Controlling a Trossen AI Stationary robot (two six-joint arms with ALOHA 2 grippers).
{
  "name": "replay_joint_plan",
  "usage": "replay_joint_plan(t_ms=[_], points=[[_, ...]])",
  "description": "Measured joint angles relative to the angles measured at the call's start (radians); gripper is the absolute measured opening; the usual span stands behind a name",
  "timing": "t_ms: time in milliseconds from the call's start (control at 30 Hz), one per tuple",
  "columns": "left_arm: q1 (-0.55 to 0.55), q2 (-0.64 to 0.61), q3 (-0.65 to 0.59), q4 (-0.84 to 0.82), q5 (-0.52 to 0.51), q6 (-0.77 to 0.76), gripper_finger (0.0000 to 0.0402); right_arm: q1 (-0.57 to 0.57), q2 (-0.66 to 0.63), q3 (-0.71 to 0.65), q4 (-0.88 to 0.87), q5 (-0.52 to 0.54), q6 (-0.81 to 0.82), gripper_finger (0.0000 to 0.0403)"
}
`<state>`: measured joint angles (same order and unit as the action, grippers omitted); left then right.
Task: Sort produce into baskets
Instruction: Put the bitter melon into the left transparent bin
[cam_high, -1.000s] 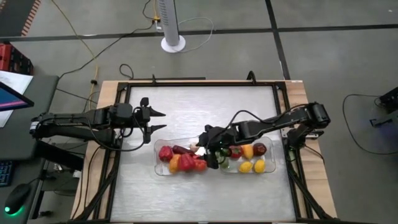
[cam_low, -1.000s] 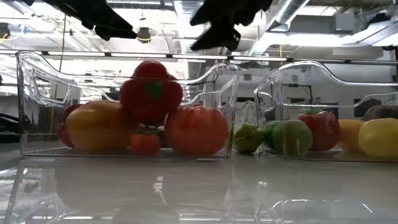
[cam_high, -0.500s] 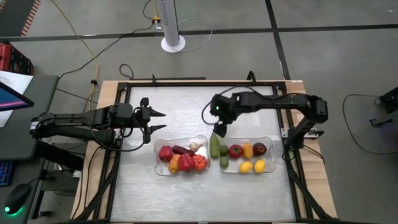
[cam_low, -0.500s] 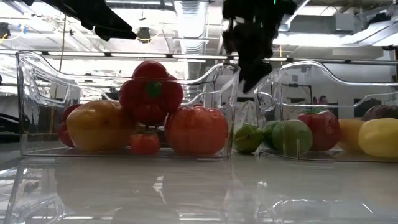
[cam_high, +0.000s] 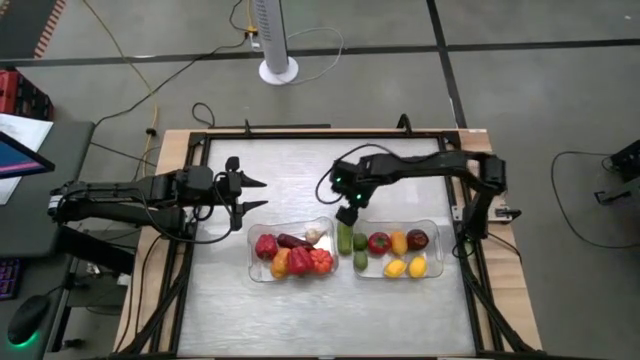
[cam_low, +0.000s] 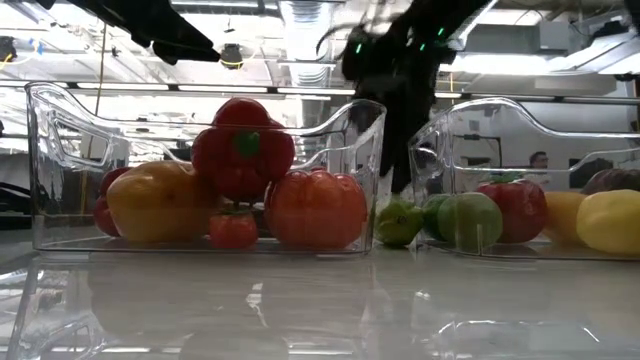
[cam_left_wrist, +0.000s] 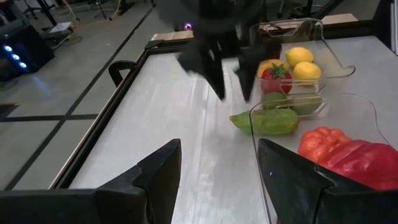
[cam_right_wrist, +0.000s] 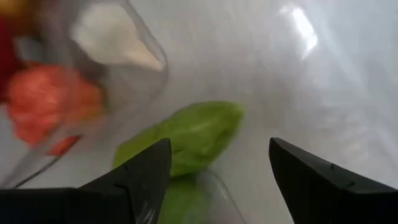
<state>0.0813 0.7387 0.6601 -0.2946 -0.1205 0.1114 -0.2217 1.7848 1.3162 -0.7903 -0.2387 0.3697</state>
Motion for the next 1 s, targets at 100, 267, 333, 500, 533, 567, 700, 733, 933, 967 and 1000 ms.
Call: replay_joint_plan(t_ms=[100,267,333,500,533,567,700,733,933,967,1000], points=[[0.0,0.0,0.0,-0.002,0.0,-0.004,0.02,-0.012,0.069,0.01,0.0,-0.029,-0.027,0.0294],[0.0,0.0,0.0,-0.006,0.0,-0.002,0.02,-0.035,0.112,0.018,0.037,-0.038,-0.038,0.0292],[0.0,0.0,0.0,-0.007,0.0,0.0,0.02,-0.034,0.125,0.016,0.042,-0.052,-0.044,0.0292],[0.0,0.0,0.0,-0.007,0.0,0.007,0.02,-0.02,0.157,0.018,0.07,-0.057,-0.06,0.0291],[0.0,0.0,0.0,-0.007,0.0,0.007,0.02,-0.017,0.166,0.017,0.069,-0.055,-0.064,0.0291],[0.0,0.0,0.0,-0.007,0.0,0.007,0.02,-0.014,0.17,0.016,0.068,-0.054,-0.065,0.0291],[0.0,0.0,0.0,-0.007,0.0,0.006,0.02,-0.015,0.167,0.017,0.073,-0.054,-0.072,0.0285],[0.0,0.0,0.0,-0.007,0.0,0.006,0.02,-0.015,0.167,0.017,0.07,-0.052,-0.072,0.0281],[0.0,0.0,0.0,-0.011,0.0,0.006,0.02,-0.014,0.168,0.017,0.06,-0.05,-0.072,0.0237],[0.0,0.0,0.0,-0.013,0.0,0.006,0.02,-0.012,0.168,0.017,0.06,-0.05,-0.068,0.0224],[0.0,0.0,0.0,-0.016,0.0,0.006,0.02,-0.009,0.168,0.017,0.059,-0.049,-0.066,0.0211]])
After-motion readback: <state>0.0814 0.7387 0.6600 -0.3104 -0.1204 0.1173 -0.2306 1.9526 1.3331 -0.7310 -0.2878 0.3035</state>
